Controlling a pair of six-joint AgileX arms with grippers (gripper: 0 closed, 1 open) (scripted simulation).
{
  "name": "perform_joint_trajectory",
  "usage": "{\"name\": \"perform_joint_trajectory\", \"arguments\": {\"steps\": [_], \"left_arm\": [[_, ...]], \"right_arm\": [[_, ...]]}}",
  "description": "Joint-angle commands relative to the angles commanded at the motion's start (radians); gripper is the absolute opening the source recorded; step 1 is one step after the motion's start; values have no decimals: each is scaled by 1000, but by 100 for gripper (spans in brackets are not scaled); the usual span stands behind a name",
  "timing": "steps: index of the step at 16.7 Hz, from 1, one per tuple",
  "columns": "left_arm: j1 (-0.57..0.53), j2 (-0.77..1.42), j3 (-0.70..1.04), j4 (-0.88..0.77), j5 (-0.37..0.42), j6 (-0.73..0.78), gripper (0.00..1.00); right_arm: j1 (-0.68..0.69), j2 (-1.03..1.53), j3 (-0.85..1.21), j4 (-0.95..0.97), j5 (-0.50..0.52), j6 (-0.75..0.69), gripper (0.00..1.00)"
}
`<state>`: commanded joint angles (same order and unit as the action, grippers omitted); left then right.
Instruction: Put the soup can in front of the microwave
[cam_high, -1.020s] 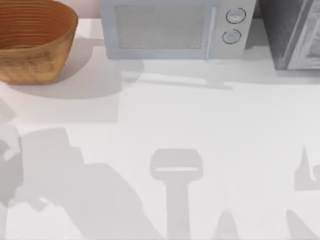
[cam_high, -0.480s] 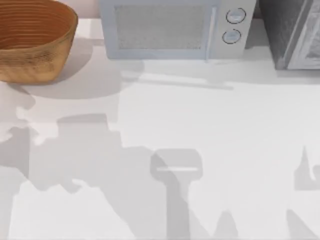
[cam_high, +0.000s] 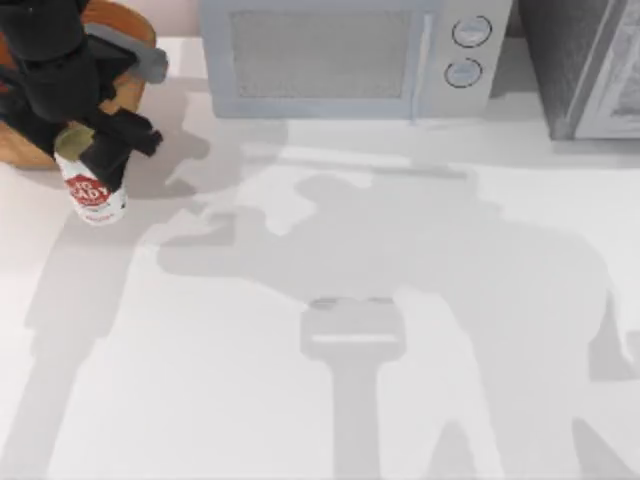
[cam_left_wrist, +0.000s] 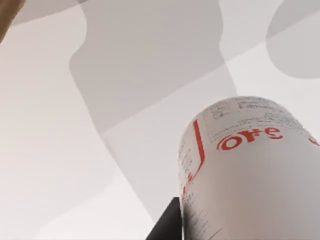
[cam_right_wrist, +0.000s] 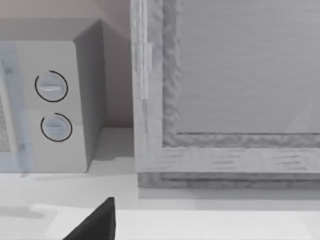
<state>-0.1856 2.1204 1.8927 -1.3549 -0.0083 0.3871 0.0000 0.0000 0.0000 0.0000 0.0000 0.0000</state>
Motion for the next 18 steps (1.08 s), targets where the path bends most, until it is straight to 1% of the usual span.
{"name": "perform_joint_trajectory", "arguments": {"steps": [5, 8, 10, 13, 18], "left_arm": [[-222, 192, 291, -105, 3, -465, 0], [-312, 299, 445, -153, 7, -697, 0], [-350, 354, 528, -175, 11, -812, 0], [-377, 403, 605, -194, 15, -908, 0], [-375, 408, 611, -194, 15, -917, 0]], "right_arm": [[0, 0, 0, 0, 0, 0, 100], [0, 0, 0, 0, 0, 0, 100], [0, 0, 0, 0, 0, 0, 100], [0, 0, 0, 0, 0, 0, 100], [0, 0, 0, 0, 0, 0, 100]]}}
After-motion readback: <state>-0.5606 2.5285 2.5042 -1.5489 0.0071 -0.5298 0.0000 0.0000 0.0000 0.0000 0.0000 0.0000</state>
